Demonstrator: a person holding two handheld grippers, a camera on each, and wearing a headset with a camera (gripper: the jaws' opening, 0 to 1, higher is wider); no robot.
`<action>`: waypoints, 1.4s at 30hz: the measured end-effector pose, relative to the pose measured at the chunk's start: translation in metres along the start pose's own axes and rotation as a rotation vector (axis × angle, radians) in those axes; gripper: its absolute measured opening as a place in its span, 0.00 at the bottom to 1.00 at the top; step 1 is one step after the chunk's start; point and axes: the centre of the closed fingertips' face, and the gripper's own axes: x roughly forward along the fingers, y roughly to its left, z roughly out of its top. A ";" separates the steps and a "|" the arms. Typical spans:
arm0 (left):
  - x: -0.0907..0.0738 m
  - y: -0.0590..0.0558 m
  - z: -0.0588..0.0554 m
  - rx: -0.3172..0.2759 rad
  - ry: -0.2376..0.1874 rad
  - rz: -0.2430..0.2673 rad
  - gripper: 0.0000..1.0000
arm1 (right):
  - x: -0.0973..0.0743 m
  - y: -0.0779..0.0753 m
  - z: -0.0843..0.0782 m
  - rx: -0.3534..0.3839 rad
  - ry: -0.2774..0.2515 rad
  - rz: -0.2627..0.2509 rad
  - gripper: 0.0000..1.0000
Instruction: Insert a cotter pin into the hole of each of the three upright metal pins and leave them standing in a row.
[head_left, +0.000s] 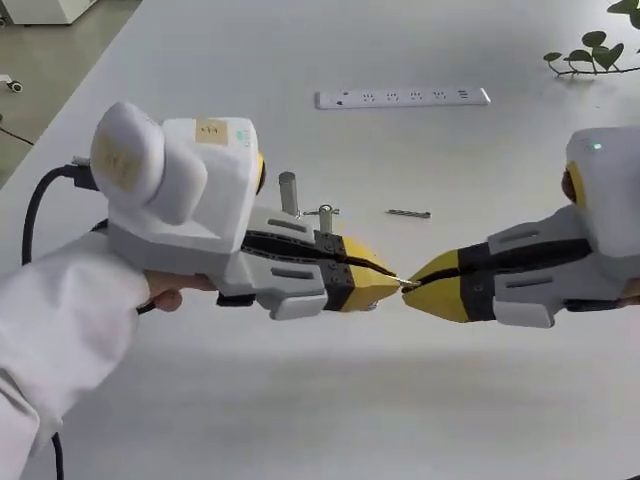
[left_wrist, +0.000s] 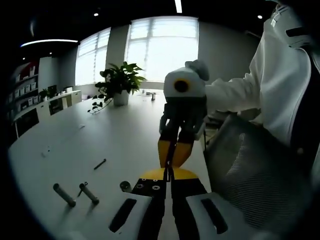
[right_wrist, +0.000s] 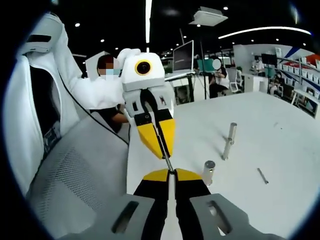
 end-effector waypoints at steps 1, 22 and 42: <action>0.000 -0.001 -0.002 0.003 0.008 -0.003 0.00 | 0.000 0.001 0.001 -0.008 0.003 0.011 0.00; 0.006 -0.019 -0.019 0.063 0.112 -0.094 0.00 | 0.001 0.021 -0.014 -0.109 0.118 0.113 0.00; 0.013 -0.012 -0.026 0.103 0.129 -0.062 0.09 | 0.001 0.012 -0.021 -0.132 0.156 0.096 0.00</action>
